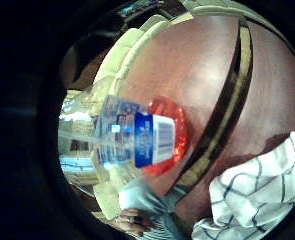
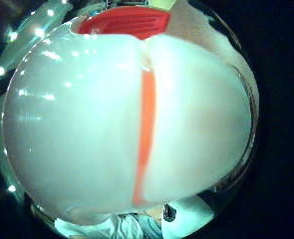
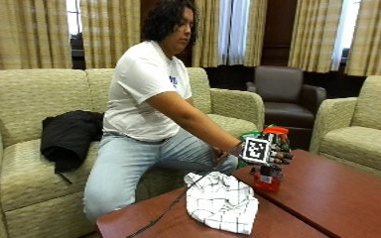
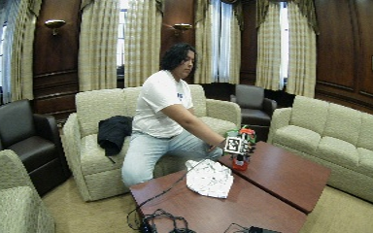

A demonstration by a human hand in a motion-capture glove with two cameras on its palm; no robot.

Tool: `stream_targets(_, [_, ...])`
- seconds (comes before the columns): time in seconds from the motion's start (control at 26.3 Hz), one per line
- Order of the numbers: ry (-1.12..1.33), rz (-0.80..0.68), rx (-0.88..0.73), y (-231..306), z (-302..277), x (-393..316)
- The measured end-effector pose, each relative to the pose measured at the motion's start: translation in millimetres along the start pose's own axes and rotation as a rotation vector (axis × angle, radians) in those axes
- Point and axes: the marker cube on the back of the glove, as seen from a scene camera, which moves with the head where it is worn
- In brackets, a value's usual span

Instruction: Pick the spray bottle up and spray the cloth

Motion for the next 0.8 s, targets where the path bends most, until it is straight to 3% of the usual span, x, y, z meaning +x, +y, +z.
stream_targets(0.15, [0.045, -0.002, 0.068, -5, -7, -2])
stream_targets(0.46, [0.326, -0.028, -0.006, 29, -50, 1])
stream_targets(0.8, [0.712, -0.084, -0.234, 107, -138, 7])
